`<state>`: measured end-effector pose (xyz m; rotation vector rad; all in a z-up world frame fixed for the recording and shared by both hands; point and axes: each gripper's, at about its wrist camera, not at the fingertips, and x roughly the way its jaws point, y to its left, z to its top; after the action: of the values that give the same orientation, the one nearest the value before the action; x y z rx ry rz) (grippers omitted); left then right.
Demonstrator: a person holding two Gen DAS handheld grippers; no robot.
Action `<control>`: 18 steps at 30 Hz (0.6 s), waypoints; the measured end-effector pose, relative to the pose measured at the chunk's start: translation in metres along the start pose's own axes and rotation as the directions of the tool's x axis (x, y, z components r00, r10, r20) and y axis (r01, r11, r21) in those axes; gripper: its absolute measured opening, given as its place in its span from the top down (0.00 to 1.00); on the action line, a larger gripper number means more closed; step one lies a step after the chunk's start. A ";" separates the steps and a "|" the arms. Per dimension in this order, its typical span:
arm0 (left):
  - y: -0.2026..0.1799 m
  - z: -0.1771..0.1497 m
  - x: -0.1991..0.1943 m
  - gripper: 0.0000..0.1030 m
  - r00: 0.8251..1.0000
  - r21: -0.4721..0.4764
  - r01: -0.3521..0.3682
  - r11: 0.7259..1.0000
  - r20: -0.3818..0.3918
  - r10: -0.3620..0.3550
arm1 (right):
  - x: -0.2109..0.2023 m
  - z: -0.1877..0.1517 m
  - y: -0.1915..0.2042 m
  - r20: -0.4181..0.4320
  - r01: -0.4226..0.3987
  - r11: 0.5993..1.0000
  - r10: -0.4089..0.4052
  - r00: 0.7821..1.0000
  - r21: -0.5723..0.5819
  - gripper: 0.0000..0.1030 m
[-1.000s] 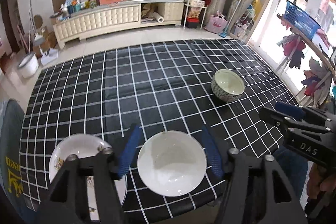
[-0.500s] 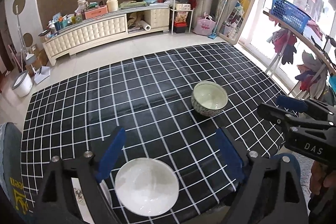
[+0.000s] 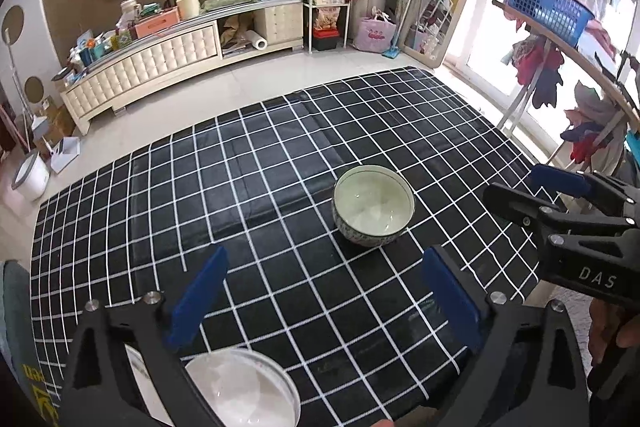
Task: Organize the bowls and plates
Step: 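Move both grippers to the green-patterned bowl and grasp its rim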
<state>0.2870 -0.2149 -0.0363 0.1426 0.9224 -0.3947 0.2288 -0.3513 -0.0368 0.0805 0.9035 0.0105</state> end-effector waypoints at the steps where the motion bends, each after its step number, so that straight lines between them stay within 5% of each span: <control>1: -0.003 0.004 0.005 0.06 1.000 0.009 -0.005 1.000 -0.008 0.005 | 0.006 0.002 -0.002 -0.009 0.001 1.000 -0.002 1.000 -0.009 0.20; 11: -0.023 0.022 0.052 0.06 0.997 0.058 0.007 0.998 -0.078 -0.003 | 0.050 0.008 -0.021 -0.074 -0.023 1.000 0.024 0.997 0.020 0.20; 18: -0.013 0.031 0.092 0.06 0.989 0.002 0.040 0.999 -0.146 -0.039 | 0.077 0.011 -0.026 -0.122 -0.018 0.999 0.022 0.992 0.035 0.20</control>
<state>0.3549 -0.2602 -0.0900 0.1596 1.0695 -0.4272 0.2849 -0.3746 -0.0923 0.1220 1.0251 0.0191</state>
